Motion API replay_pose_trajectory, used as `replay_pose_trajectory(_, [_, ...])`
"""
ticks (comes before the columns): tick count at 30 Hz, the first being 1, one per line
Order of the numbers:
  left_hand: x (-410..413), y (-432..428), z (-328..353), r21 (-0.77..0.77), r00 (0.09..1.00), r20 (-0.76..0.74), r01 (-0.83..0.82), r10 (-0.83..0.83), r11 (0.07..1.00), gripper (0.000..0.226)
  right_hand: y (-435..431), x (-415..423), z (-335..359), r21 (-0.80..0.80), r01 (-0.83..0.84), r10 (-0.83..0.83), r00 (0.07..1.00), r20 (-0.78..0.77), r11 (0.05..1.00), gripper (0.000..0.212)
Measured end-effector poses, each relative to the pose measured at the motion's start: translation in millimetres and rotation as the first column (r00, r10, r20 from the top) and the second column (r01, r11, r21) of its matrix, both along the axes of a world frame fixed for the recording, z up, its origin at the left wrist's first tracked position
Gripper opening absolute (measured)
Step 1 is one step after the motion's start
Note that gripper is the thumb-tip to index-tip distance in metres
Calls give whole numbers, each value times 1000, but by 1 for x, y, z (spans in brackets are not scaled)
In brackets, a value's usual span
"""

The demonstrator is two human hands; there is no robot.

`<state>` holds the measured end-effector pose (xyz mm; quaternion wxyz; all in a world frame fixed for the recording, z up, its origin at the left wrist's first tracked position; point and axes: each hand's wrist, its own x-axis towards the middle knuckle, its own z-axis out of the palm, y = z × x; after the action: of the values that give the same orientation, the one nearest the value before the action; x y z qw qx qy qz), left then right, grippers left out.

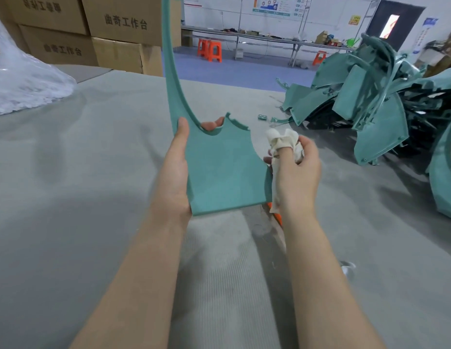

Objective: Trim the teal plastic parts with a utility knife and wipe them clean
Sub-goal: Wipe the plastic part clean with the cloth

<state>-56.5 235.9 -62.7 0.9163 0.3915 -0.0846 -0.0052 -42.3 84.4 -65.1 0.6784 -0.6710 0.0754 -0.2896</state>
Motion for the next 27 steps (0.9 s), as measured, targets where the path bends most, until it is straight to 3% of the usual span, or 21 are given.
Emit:
replay_pose_trajectory(3, [2,0,1,2,998,-26,-58,58,998,43,9,-6,4,-160,6,-3,1000,23,987,13])
replay_pose_trajectory(5, [4,-2,3,16,993,-47,-107,108,994,31,18,-11,4,-364,-54,56,998,-5,930,25])
replay_pose_trajectory(8, [5,-4,5,-3,990,-75,-118,117,993,32,46,-20,0,-760,-142,103,990,-99,634,38])
replay_pose_trajectory(9, [5,-2,5,-34,990,-79,-118,115,992,33,58,-25,-2,-819,-170,126,985,-120,548,43])
replay_pose_trajectory(11, [5,5,6,-88,989,-94,-119,111,989,37,76,-35,-4,-847,-231,232,964,-132,479,49])
replay_pose_trajectory(14, [6,11,4,-127,987,-140,-90,72,988,54,84,-42,-4,-837,-314,336,927,-168,448,50])
replay_pose_trajectory(18, [8,21,-3,-233,989,-78,-144,130,962,32,87,-48,-7,-827,-384,456,872,-178,412,48])
replay_pose_trajectory(20, [7,26,-7,-289,985,-83,-168,151,943,37,91,-48,-12,-831,-386,478,862,-169,401,47])
replay_pose_trajectory(23, [7,23,-7,-356,988,-108,-140,109,924,49,86,-37,-13,-806,-341,409,902,-136,484,45])
replay_pose_trajectory(27, [9,12,-3,-333,965,-133,-256,224,907,32,61,-13,-10,-696,-291,233,956,-180,656,45])
